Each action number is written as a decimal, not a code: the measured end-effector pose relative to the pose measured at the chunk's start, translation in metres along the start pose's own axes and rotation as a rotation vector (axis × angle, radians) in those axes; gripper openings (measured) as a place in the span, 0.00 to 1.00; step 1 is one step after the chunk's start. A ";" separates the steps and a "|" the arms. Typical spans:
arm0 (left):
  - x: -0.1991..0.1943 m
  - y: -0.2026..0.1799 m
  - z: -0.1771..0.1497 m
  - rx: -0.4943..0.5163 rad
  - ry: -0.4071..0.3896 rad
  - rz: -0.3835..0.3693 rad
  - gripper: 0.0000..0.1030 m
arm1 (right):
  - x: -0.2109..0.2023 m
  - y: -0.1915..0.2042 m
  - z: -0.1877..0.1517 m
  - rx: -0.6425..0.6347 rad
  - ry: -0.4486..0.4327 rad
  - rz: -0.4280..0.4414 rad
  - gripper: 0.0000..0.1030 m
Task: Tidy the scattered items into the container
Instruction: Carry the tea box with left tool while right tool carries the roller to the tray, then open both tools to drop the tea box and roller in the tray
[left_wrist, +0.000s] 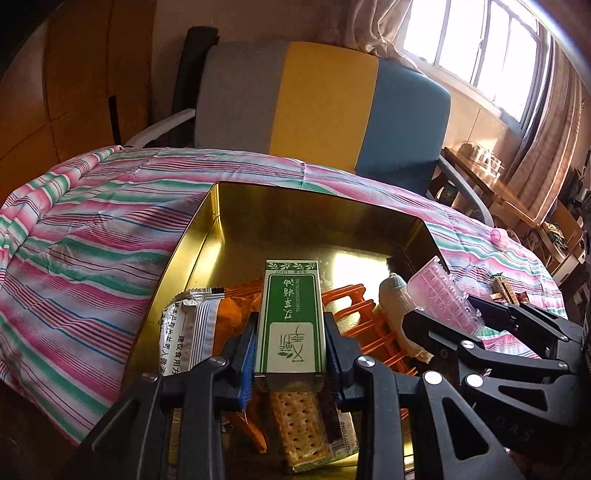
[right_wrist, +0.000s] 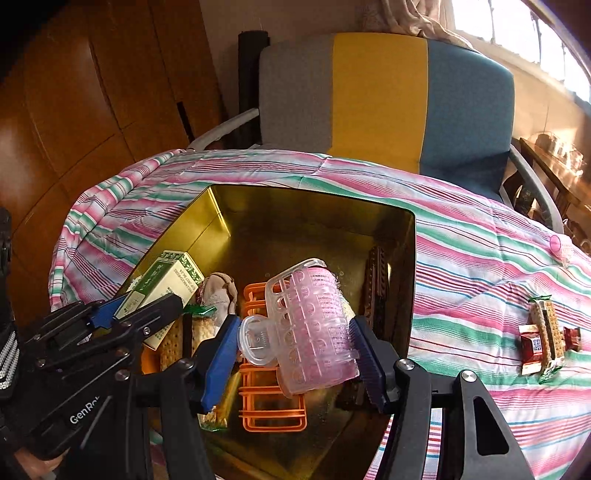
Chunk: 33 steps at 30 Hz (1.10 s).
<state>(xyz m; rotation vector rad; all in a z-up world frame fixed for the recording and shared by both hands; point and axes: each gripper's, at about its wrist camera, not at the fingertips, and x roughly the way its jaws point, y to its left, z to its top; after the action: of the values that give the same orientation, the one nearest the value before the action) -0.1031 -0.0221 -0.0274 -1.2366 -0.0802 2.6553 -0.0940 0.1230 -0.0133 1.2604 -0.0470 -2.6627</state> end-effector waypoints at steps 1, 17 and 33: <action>0.001 0.000 0.001 0.000 -0.005 0.009 0.31 | 0.003 0.001 0.001 -0.003 0.005 -0.002 0.59; -0.011 0.009 0.001 -0.017 -0.046 0.059 0.48 | 0.004 -0.001 0.003 0.008 -0.002 0.030 0.61; -0.026 0.019 -0.012 -0.047 -0.062 0.084 0.50 | -0.017 -0.005 -0.007 0.107 -0.017 0.150 0.61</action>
<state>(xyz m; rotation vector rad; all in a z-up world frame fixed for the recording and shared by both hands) -0.0805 -0.0469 -0.0182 -1.1969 -0.1027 2.7792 -0.0787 0.1315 -0.0054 1.2130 -0.2787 -2.5727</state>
